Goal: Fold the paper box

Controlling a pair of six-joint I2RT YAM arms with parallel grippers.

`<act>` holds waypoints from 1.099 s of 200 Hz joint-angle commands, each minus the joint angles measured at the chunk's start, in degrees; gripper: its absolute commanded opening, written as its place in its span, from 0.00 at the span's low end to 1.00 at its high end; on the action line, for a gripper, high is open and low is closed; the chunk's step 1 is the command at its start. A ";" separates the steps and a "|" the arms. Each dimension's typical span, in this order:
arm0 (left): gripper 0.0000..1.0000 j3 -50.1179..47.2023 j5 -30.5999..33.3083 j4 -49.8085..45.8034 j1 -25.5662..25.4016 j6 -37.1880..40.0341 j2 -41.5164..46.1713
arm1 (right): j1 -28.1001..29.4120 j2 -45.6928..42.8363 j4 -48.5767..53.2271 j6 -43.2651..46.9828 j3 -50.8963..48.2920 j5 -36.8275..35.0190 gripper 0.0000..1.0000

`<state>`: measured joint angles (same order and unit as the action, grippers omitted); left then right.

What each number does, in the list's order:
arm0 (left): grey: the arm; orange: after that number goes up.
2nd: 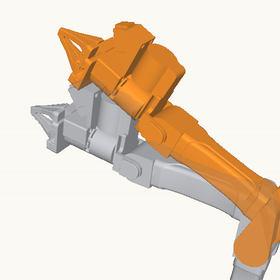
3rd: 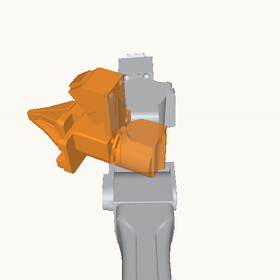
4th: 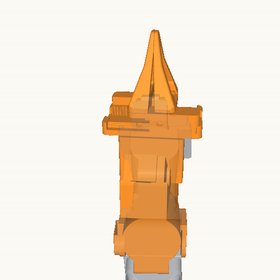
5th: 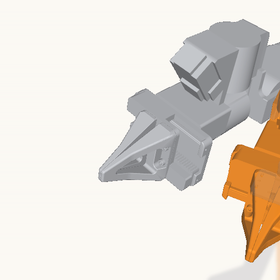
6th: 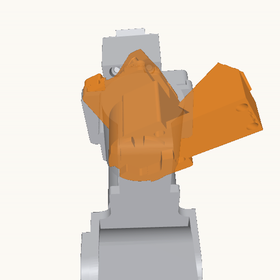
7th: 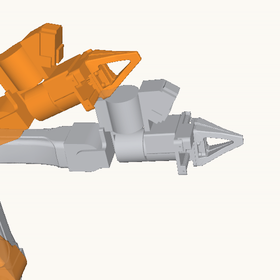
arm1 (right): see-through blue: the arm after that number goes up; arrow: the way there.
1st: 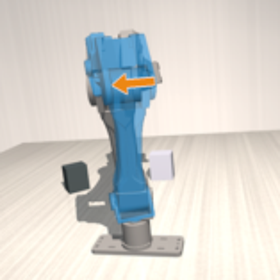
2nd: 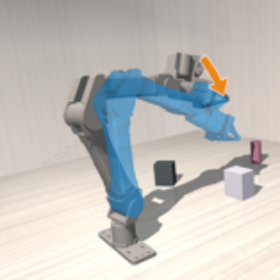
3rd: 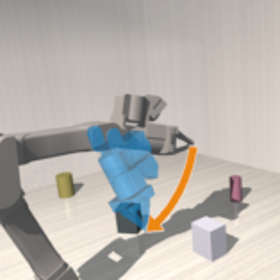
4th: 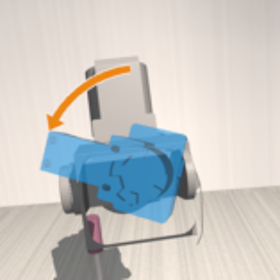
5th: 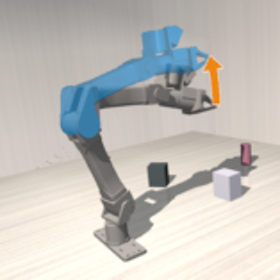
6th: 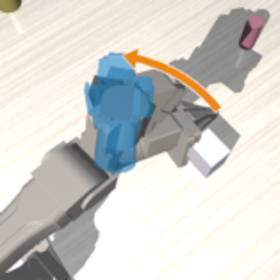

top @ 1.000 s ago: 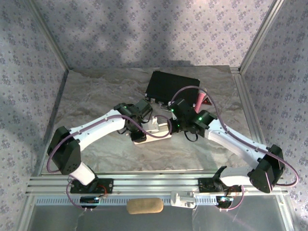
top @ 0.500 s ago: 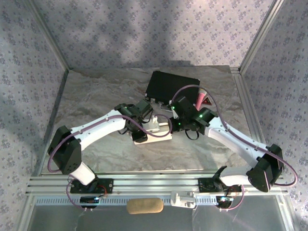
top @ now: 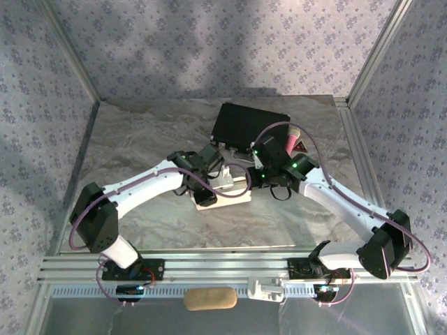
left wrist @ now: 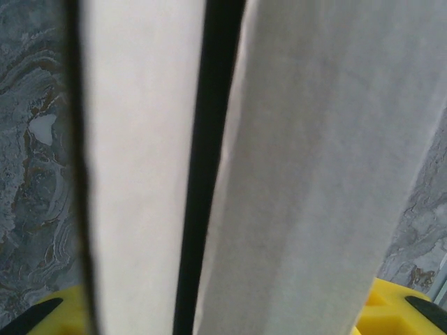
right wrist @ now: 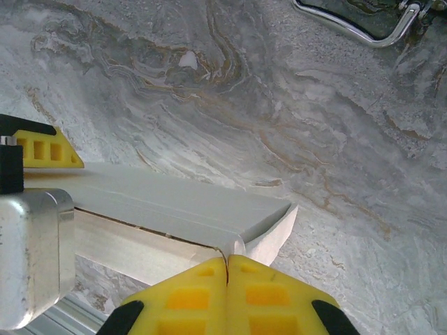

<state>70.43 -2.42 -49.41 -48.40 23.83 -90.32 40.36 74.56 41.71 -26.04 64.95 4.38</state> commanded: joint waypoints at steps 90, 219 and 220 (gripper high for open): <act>0.44 2.56 1.42 0.80 -1.70 -2.13 -1.28 | -1.64 -0.58 -2.95 -5.77 -1.71 3.88 0.00; 0.27 2.08 0.72 0.77 -0.49 -3.09 -1.96 | 0.96 -3.90 -5.85 -2.08 -10.00 -4.45 0.00; 0.27 2.08 0.73 0.79 -0.52 -3.09 -1.96 | 1.09 -3.90 -5.90 -2.04 -10.10 -4.64 0.00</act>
<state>71.00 -2.13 -49.15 -49.93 22.92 -91.44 39.83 71.68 34.22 -28.93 57.52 3.31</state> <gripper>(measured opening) 0.290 0.050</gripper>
